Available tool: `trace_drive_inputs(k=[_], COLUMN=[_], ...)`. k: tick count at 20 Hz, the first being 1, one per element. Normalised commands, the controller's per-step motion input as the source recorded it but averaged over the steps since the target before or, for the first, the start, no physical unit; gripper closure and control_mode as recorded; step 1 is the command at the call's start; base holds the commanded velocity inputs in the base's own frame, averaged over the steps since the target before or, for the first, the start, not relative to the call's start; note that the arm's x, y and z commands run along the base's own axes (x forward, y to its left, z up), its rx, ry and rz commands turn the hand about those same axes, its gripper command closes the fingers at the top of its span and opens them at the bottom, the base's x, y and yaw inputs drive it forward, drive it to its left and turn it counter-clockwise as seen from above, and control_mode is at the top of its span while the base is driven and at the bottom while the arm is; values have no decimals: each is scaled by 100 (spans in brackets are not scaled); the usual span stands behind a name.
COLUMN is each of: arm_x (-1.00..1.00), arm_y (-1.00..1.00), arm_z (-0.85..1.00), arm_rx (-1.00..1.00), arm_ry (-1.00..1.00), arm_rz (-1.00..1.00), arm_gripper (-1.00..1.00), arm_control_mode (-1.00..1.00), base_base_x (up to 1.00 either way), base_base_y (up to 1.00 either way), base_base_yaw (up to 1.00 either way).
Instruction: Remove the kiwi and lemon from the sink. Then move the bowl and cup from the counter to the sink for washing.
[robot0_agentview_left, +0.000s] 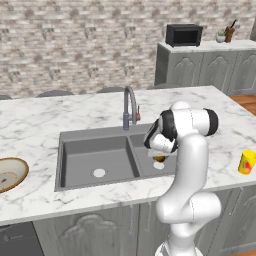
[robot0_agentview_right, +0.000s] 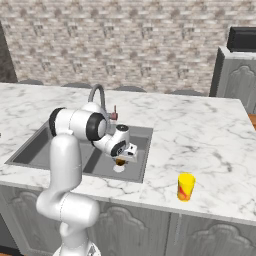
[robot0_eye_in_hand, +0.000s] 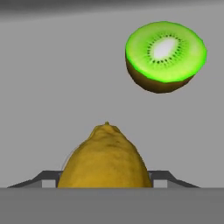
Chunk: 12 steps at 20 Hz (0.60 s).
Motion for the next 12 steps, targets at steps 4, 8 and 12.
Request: trace_drive_inputs(k=[4, 8, 12], arm_x=[-17, -19, -20], arm_y=[0, 0, 0], arm_z=[24, 27, 29], arm_rx=[0, 0, 0], arm_ry=[0, 0, 0], arm_rz=[2, 2, 4], arm_gripper=[100, 100, 100], arm_control_mode=[-100, -100, -100], base_base_x=[0, 0, 0], base_base_y=[0, 0, 0], base_base_yaw=[0, 0, 0])
